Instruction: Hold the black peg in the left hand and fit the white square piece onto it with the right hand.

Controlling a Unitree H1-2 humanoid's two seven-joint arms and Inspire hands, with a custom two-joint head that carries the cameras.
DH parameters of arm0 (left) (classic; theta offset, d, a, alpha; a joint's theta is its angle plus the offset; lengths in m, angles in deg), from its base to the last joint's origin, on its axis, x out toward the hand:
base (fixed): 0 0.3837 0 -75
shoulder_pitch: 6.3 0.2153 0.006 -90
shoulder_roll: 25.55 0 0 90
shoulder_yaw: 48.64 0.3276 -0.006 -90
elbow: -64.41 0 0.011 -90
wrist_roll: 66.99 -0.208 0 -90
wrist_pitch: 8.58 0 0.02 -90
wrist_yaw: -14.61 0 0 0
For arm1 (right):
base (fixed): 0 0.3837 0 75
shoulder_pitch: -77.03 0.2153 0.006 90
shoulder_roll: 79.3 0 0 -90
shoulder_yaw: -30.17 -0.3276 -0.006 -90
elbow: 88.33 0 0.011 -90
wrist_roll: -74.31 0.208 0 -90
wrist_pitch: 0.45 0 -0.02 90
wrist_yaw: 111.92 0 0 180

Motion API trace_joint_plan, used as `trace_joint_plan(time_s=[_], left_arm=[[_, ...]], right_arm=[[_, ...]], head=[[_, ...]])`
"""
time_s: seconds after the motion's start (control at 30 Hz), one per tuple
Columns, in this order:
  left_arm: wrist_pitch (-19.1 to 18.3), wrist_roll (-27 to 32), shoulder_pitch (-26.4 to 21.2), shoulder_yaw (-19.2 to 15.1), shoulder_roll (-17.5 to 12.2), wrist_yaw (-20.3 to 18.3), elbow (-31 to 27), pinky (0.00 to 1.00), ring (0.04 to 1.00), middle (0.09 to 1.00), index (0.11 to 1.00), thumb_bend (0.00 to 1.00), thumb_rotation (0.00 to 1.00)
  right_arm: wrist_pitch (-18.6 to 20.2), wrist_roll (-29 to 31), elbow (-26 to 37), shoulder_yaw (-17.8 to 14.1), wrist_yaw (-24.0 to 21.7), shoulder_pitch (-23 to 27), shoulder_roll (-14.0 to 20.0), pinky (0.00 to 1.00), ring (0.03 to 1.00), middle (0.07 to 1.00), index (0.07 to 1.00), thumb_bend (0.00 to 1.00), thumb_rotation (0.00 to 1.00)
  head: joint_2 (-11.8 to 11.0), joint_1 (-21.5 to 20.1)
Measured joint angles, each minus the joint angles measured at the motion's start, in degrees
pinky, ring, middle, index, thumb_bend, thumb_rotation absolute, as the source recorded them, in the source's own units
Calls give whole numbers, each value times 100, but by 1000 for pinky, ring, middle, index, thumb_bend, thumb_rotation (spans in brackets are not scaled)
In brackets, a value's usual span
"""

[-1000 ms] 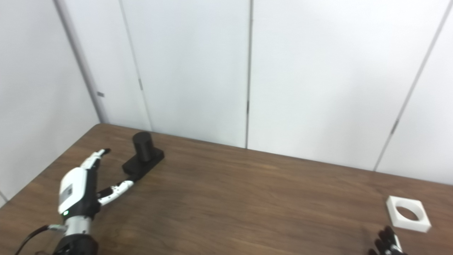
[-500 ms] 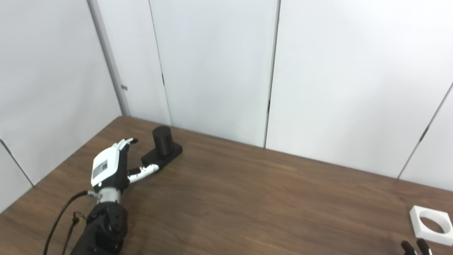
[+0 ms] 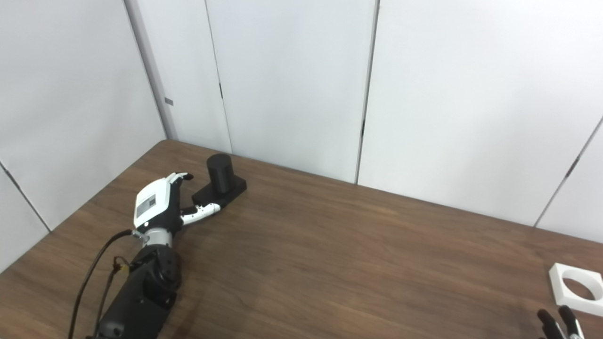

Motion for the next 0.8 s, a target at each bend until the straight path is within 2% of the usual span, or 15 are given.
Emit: trace_joint_plan(time_s=[0.3, 0.47, 0.6, 0.8], left_arm=[[-1, 153, -272, 67, -9, 143, 669, 909, 909, 886, 821, 1000, 575], [-28, 93, -434, 316, -102, 240, 1106, 890, 901, 877, 799, 1000, 588], [-125, -72, -604, 620, -220, 288, 1496, 897, 911, 889, 817, 990, 598], [-148, -60, -864, 750, -263, 516, 1931, 905, 907, 876, 795, 980, 571]], right_arm=[[54, -5, 5, -7, 13, -3, 1, 1000, 973, 916, 954, 808, 1000], [54, -10, 6, -6, 17, -8, 1, 1000, 968, 909, 951, 815, 1000], [-33, 37, -12, 10, -122, -8, 19, 1000, 999, 965, 997, 877, 1000], [-73, 69, -28, 4, -255, -18, 42, 1000, 1000, 968, 1000, 889, 1000]], head=[[9, -35], [-18, -105], [-9, -132], [9, -167]])
